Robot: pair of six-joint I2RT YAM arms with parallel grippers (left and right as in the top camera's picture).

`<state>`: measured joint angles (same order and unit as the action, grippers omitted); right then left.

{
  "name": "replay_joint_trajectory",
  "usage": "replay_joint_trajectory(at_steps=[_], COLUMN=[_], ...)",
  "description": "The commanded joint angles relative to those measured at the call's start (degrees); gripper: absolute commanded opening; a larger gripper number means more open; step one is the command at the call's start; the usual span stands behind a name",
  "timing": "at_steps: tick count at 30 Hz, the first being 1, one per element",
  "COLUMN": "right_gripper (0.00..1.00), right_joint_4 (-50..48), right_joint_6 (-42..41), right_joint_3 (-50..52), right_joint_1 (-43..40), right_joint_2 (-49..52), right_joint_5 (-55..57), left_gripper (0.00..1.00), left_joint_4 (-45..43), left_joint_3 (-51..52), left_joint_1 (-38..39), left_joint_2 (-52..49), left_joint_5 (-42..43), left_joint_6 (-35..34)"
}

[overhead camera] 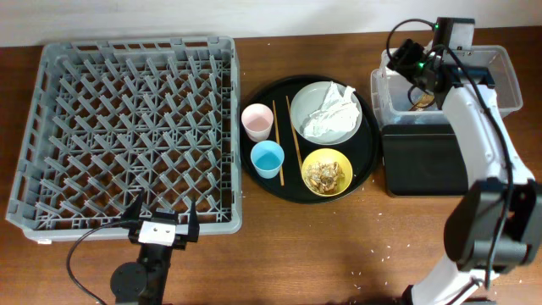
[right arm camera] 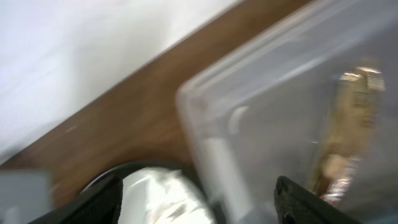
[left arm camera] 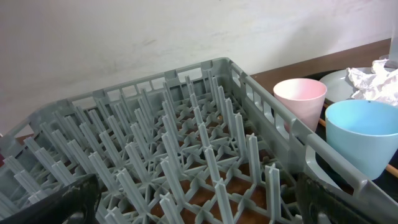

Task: Sort waste into correct bins and load items into the dishwasher rack
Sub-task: 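Return right gripper to plate and grasp remaining tissue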

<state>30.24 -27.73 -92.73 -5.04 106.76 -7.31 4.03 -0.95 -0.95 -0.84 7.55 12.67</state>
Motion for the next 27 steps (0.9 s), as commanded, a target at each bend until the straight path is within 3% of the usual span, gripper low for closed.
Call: replay_joint_trajectory(at_steps=[1,6,10,15,27], right_gripper=[0.81,0.86,0.85,0.85,0.86], right_joint_4=[1.7,8.0,8.3,6.9,7.9], right_joint_6=[2.3,-0.9,-3.1,-3.0,0.3], right_joint_3=[-0.2,-0.2,-0.2,-0.2,-0.2], right_joint_1=[7.4,18.7,22.3,22.1,22.0], right_joint_2=[-5.2,-2.2,3.1,10.7,18.2], right_joint_5=[-2.9,12.5,17.9,18.6,24.1], left_gripper=[0.99,0.99,0.99,0.99,0.99], left_joint_4=[-0.1,-0.1,-0.1,-0.1,-0.1], left_joint_3=[0.4,0.4,0.4,0.4,0.4], left_joint_1=[-0.3,-0.3,-0.3,-0.3,-0.3], left_joint_2=[0.4,0.4,0.4,0.4,0.4], left_joint_5=[0.6,0.6,0.6,0.6,0.6], left_joint_6=[0.7,0.7,0.7,0.7,0.7])
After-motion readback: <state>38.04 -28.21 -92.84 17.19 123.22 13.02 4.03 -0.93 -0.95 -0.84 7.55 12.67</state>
